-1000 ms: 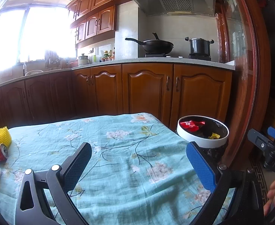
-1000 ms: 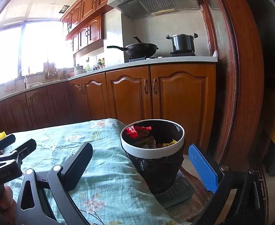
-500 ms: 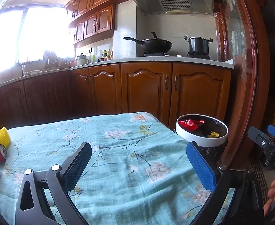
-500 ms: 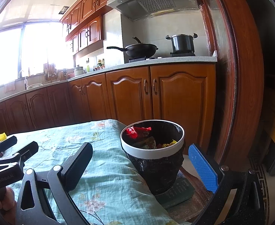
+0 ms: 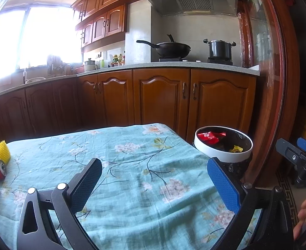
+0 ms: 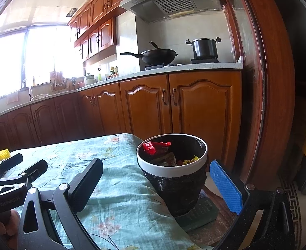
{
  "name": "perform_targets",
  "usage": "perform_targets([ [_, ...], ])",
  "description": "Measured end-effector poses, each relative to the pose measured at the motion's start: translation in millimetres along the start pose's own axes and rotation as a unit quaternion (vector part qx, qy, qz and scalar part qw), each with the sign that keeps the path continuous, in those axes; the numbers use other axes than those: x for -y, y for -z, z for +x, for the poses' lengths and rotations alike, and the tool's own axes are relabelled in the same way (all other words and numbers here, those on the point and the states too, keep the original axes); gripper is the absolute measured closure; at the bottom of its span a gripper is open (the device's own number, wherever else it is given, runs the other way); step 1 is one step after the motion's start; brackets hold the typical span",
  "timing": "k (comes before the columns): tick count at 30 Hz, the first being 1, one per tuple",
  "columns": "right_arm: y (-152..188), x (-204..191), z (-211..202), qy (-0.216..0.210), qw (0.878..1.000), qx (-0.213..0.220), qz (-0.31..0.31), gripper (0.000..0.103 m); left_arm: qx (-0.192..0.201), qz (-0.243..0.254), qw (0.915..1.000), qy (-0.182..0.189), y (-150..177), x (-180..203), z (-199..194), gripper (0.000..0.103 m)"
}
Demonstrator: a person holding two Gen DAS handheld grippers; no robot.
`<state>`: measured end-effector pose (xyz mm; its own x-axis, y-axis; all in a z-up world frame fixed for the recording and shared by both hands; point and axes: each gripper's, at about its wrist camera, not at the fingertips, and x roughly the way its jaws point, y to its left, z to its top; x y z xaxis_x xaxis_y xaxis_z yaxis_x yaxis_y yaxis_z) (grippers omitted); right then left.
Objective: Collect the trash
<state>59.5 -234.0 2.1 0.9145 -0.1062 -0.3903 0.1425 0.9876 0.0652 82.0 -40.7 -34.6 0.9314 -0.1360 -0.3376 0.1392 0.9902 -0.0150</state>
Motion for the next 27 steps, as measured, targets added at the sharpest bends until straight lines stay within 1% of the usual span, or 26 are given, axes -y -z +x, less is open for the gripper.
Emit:
perform_targets([
  [27, 2.0, 0.0, 5.7, -0.008, 1.000, -0.007, 0.007, 0.000, -0.004, -0.001, 1.0000, 0.002, 1.3, -0.8, 4.0, 0.001],
])
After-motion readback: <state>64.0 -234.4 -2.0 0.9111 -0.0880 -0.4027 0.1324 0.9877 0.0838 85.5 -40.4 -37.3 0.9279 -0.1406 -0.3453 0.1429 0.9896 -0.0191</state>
